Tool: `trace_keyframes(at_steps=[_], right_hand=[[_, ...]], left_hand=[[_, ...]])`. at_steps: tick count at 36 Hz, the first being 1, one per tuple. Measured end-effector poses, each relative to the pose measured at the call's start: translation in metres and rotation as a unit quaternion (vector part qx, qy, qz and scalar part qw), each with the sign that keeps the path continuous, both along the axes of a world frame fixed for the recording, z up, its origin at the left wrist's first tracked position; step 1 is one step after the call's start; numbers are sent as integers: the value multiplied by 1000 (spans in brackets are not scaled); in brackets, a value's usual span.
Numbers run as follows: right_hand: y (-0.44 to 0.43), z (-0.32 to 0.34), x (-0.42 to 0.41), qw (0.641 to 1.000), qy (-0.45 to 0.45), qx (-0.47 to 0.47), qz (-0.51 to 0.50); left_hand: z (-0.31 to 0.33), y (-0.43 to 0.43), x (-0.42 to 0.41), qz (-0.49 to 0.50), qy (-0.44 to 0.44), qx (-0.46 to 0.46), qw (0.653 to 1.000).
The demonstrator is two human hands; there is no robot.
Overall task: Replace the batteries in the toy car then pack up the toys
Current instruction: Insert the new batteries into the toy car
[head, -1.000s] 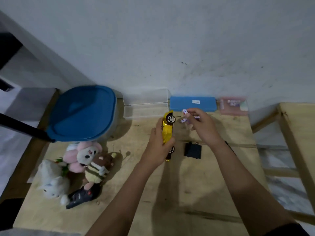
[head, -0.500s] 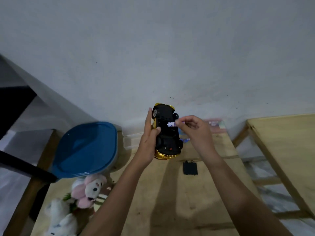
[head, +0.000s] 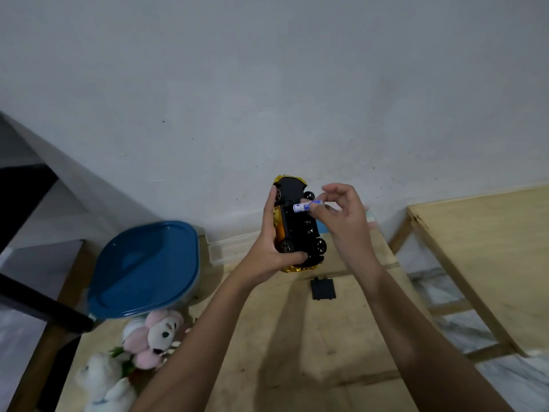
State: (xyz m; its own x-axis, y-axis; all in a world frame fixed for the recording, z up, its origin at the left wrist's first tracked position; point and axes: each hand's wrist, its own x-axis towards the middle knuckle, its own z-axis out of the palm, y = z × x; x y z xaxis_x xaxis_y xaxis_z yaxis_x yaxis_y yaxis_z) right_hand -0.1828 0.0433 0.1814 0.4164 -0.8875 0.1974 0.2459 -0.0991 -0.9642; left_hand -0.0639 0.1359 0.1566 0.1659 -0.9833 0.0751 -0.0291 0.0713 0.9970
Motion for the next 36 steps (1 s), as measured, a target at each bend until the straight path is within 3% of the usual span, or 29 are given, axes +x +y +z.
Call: trace_keyframes(at_steps=[6, 12, 16, 23, 31, 36], right_hand=[[-3, 4, 0, 999, 10, 22, -39], [-2, -1, 4, 993, 110, -51, 7], [1, -2, 12, 985, 133, -111, -22], [10, 0, 20, 986, 120, -95, -69], [9, -5, 14, 987, 98, -124, -43], [9, -3, 13, 996, 45, -48, -57]], left_hand=[[1, 5, 4, 38, 16, -18, 999], [0, 7, 8, 57, 22, -32, 998], [0, 8, 11, 62, 13, -36, 997], [2, 8, 6, 52, 20, -54, 997], [-1, 8, 5, 77, 23, -63, 995], [2, 7, 2, 60, 19, -53, 997]])
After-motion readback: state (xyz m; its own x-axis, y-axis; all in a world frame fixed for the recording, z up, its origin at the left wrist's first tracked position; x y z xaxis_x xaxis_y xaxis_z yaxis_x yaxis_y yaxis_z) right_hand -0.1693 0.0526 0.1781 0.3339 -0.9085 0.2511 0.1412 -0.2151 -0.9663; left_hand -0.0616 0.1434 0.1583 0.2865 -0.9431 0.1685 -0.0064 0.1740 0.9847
